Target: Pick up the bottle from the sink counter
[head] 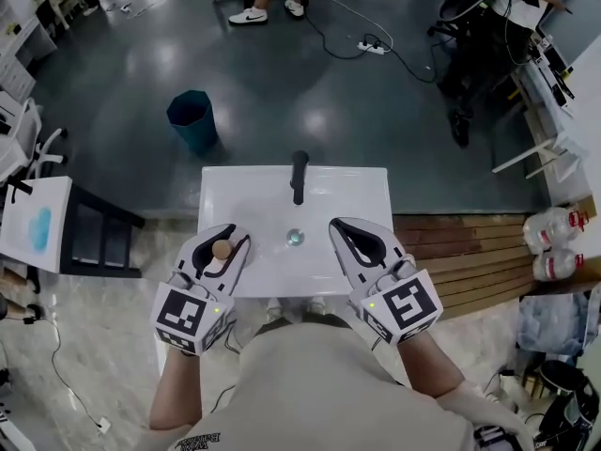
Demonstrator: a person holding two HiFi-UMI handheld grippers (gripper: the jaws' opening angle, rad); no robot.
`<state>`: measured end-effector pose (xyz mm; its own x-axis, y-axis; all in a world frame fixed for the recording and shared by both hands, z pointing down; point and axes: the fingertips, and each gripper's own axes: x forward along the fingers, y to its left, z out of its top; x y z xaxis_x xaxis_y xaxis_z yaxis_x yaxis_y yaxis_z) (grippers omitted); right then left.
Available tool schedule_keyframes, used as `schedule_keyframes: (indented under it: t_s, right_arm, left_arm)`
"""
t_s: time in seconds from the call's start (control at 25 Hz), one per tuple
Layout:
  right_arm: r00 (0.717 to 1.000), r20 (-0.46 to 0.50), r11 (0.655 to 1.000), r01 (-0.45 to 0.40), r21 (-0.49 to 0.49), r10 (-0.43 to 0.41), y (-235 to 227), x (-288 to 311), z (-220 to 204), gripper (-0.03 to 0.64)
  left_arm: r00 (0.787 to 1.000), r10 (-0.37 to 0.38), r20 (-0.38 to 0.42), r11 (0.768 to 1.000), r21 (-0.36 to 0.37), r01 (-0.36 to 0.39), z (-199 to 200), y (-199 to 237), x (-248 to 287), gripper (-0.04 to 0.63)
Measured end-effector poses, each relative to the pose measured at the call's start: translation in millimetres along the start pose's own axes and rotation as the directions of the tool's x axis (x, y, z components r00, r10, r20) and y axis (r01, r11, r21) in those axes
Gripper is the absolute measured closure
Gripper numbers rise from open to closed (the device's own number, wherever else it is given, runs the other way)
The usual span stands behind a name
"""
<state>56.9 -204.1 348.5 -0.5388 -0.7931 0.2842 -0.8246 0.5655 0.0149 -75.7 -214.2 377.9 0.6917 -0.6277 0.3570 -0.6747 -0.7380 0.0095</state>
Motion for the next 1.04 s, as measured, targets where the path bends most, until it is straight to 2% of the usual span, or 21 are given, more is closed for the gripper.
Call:
schedule_keyframes:
  t_s: [0.32,1.04]
  right_arm:
    - [0.999,-0.040,0.999,-0.034,-0.004,0.034,14.9,4.3,-16.1,0.620]
    - [0.999,-0.047,1.000,-0.016,0.010,0.017,11.4,3.5,-26.3,0.620]
  left_arm:
    - [0.999,-0.006,-0.044,1.000,0.005,0.006,-24.1,-9.6,4.7,0.497]
    - [0.999,-0.019,-0.035,1.000,-0.005,0.019,-18.5,-9.2,10.8,0.497]
